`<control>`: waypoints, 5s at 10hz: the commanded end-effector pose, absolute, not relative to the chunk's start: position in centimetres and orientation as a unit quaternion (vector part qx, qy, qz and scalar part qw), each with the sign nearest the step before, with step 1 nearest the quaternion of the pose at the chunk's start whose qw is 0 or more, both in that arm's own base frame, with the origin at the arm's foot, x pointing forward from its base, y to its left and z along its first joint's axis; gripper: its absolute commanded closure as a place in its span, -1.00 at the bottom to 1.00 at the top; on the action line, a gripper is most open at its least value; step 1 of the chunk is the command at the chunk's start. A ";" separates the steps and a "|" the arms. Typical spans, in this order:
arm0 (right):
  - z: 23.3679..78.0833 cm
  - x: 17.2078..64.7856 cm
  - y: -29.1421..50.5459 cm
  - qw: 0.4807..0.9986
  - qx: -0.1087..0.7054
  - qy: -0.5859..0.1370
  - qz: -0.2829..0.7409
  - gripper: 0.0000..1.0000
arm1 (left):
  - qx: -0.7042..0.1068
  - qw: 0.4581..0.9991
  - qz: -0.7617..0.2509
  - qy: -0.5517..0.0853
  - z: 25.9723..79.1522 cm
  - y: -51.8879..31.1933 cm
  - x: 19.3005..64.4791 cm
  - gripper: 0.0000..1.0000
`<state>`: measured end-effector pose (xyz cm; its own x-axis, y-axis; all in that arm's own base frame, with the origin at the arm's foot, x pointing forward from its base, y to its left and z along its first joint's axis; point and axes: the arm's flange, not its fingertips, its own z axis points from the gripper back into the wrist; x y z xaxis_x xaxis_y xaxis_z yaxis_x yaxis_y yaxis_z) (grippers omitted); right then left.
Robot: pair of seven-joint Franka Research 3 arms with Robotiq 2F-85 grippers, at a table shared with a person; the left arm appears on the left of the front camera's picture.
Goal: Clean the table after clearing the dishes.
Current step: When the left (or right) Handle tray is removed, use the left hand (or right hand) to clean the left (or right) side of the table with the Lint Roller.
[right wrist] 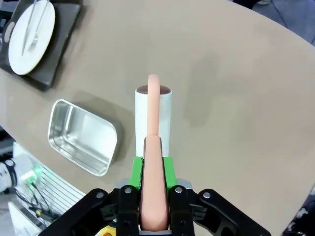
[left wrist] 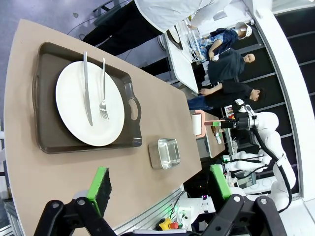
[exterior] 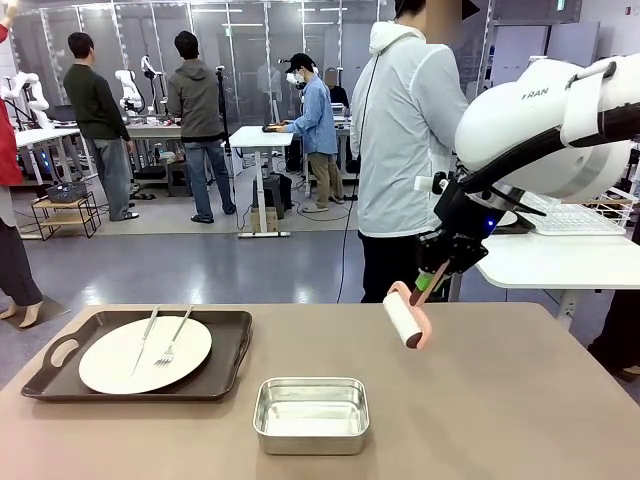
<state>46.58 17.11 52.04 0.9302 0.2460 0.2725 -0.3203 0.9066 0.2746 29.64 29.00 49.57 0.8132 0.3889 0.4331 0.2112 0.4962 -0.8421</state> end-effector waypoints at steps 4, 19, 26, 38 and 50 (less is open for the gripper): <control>45.4 48.4 12.2 0.941 0.321 -0.104 0.016 0.59 | -0.501 0.808 0.051 -0.305 49.8 29.1 29.5 -1.00; 30.6 53.3 6.8 0.928 0.370 -0.005 -0.050 0.59 | -0.501 0.808 0.051 -0.305 49.8 29.1 29.5 -1.00; 31.1 52.9 -3.0 0.965 0.244 0.030 -0.088 0.59 | -0.501 0.808 0.051 -0.305 49.8 29.1 29.5 -1.00; 37.6 50.9 -10.8 0.986 0.027 0.062 -0.155 0.59 | -0.501 0.808 0.051 -0.305 49.8 29.1 29.5 -1.00; 47.1 48.1 -9.0 0.995 0.018 -0.002 -0.102 0.59 | -0.501 0.808 0.051 -0.305 49.8 29.1 29.5 -1.00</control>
<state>47.80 -8.96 47.35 0.9798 -0.2000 0.0003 0.1998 0.9793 0.0333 29.65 28.99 49.56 0.8134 0.3885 0.4330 0.2114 0.4959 -0.8422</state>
